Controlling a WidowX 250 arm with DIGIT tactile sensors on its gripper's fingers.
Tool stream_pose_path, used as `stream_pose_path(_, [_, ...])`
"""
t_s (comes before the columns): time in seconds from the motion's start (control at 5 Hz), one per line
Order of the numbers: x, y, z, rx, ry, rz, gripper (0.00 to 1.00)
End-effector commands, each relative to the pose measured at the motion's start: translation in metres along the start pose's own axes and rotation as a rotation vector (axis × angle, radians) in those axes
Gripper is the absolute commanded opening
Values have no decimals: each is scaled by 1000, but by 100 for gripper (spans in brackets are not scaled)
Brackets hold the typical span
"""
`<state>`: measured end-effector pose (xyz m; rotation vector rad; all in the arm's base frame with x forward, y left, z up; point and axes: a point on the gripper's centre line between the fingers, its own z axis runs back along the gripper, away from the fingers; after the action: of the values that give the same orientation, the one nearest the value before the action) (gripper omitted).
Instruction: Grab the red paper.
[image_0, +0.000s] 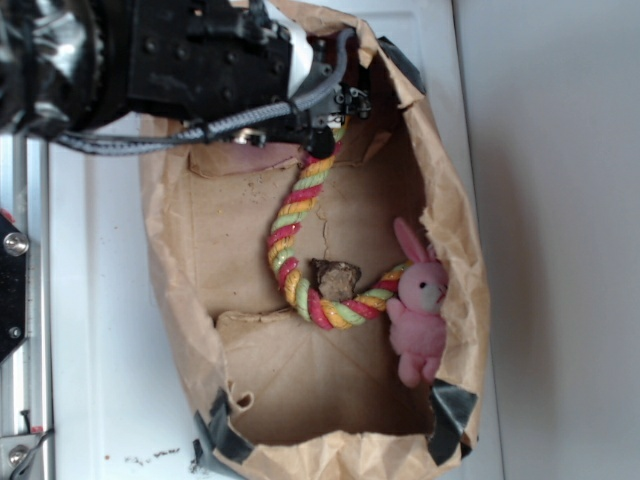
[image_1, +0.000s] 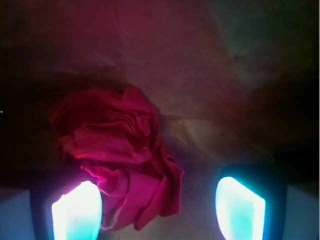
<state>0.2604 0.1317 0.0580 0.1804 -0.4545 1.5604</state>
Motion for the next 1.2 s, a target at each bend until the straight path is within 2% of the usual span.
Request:
stream_pose_path(0.0, [-2,-7,4,-38,-23,2,100])
stream_pose_path(0.2, [-3,-9,-1,-35,-29,-3,100])
stream_pose_path(0.4, [-2,-8,-4,-30,-27,8,90])
stream_pose_path(0.6, [0,-7,-5,-26,-26,23,0])
stream_pose_path(1.0, [0,-3,-4,-50,-53,-3,0])
